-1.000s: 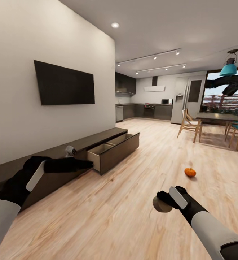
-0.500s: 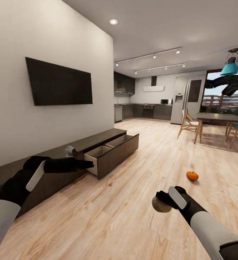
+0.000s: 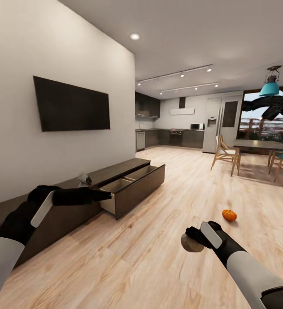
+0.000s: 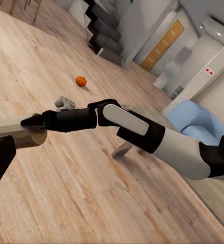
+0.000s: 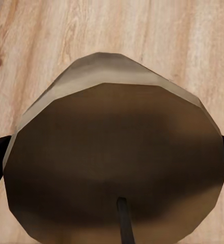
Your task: Place each of the two pumpkins and all three candles from the living room inside a cabinet in the living room (use any cabinet), then make sure every cabinet is closed, and position the cauldron so it is next to a table in the living room.
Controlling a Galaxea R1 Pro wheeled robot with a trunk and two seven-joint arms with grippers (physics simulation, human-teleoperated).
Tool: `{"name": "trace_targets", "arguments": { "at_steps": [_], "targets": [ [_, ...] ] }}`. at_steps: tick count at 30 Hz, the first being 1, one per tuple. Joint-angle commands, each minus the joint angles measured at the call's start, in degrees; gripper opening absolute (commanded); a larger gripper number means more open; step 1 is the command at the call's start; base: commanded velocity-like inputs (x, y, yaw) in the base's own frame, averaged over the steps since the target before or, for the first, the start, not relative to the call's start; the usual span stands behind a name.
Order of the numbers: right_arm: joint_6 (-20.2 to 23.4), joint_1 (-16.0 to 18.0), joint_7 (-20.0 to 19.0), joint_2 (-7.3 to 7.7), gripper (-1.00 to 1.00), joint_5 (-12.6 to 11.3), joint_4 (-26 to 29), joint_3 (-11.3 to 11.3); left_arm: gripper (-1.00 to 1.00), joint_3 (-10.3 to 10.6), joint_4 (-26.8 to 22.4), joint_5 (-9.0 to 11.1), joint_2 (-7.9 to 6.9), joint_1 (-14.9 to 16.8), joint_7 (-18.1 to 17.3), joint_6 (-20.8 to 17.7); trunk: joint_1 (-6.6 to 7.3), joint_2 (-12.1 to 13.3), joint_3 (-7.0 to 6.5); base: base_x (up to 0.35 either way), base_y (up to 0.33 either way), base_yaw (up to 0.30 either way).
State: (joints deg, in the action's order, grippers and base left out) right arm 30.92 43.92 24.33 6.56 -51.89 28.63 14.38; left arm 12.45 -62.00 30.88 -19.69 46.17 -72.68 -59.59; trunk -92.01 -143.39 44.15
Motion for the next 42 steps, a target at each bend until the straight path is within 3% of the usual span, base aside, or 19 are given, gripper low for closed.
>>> {"name": "trace_targets", "arguments": {
  "at_steps": [1,11,15,18,19,22,23,26,28,29,31,34,36,37,38,39,40,42],
  "targets": [
    [0.1,0.03,0.54,0.1,-1.0,-0.6,0.11,0.48,1.0,0.12,0.02,0.11,-0.06,0.05,0.18,-0.41,0.03,-0.01,-0.15,0.001,0.0,0.0],
    [0.1,0.03,0.54,0.35,-1.0,-0.58,0.19,0.48,1.0,-0.23,-0.5,0.42,-0.17,0.04,4.37,-0.41,0.29,0.12,-2.37,0.0,0.0,0.0],
    [0.1,0.03,0.54,0.49,-1.0,-0.58,0.18,0.48,1.0,-0.65,-0.46,0.35,-0.54,-0.01,7.98,-0.41,0.82,1.03,-3.16,0.0,0.0,0.0],
    [0.12,0.0,0.54,0.55,-1.0,-0.56,0.17,0.48,1.0,-0.91,-0.46,0.12,-0.69,-0.02,20.45,-0.41,1.48,2.23,-3.7,0.0,0.0,0.0],
    [0.15,-0.01,0.54,0.58,-1.0,-0.54,0.16,0.48,1.0,-0.98,-0.52,0.13,-0.63,-0.03,27.68,-0.41,1.7,2.63,-3.88,0.0,0.0,0.0],
    [0.17,-0.02,0.54,0.6,-1.0,-0.52,0.14,0.48,1.0,-1.49,-1.01,0.32,-0.4,-0.03,39.48,-0.41,2.36,3.84,-4.42,0.0,0.0,0.0],
    [0.18,-0.02,0.54,0.58,-1.0,-0.51,0.13,0.48,1.0,-2.68,-2.11,0.43,-0.24,-0.03,46.64,-0.41,2.58,4.24,-4.6,0.0,0.0,0.0],
    [0.18,-0.01,0.56,0.62,-1.0,-0.45,0.13,0.48,1.0,-5.17,-5.05,0.68,0.21,-0.42,56.69,-0.41,3.24,5.44,-5.14,0.0,0.0,0.0],
    [0.19,-0.03,0.6,0.63,-1.0,-0.41,0.15,0.48,1.0,-5.96,-6.25,1.31,0.37,-0.98,59.3,-0.41,3.68,6.24,-5.5,0.0,0.0,0.0],
    [0.19,-0.01,0.67,0.63,-1.0,-0.38,0.17,0.48,1.0,-6.44,-7.27,2.86,0.44,-1.37,60.82,-0.41,3.89,6.64,-5.68,0.0,0.0,0.0],
    [0.22,0.01,0.8,0.64,-1.0,-0.35,0.29,0.48,1.0,-6.63,-8.24,8.15,0.27,-1.7,61.31,-0.41,4.33,7.45,-6.03,0.0,0.0,0.0],
    [0.92,0.03,1.32,0.64,-1.0,-0.08,0.69,0.48,1.0,-6.07,-8.8,22.62,-0.52,-2.0,58.34,-0.41,4.99,8.65,-6.57,0.0,0.0,0.0],
    [3.02,0.05,1.54,0.64,-1.0,-0.03,1.26,0.48,1.0,-3.96,-8.86,26.84,-0.82,-2.03,56.17,-0.41,5.43,9.45,-6.93,0.0,0.0,0.0],
    [3.8,0.03,1.59,0.64,-1.0,0.0,1.85,0.49,1.0,-3.02,-8.87,27.95,-0.91,-2.03,55.03,-0.41,5.65,9.85,-7.11,0.0,0.0,0.0],
    [5.49,-0.05,1.65,0.66,-1.0,0.06,4.03,0.61,1.0,-0.89,-8.91,30.02,-1.02,-2.04,51.89,-0.41,5.87,10.25,-7.29,0.0,0.0,0.0],
    [6.38,-0.12,1.69,0.68,-1.0,0.08,5.55,0.64,1.0,0.22,-8.93,30.96,-1.06,-2.03,49.96,-0.41,6.09,10.65,-7.47,0.0,0.0,0.0],
    [8.24,-0.26,1.87,0.68,-1.0,0.08,9.07,0.63,1.0,2.58,-8.95,32.44,-1.11,-2.0,45.76,-0.41,6.31,11.06,-7.65,0.0,0.0,0.0],
    [9.9,-0.39,2.55,0.7,-1.0,0.04,12.71,0.57,1.0,4.98,-8.86,33.41,-1.12,-1.97,41.5,-0.41,6.75,11.86,-8.01,0.0,0.0,0.0]
  ]
}}
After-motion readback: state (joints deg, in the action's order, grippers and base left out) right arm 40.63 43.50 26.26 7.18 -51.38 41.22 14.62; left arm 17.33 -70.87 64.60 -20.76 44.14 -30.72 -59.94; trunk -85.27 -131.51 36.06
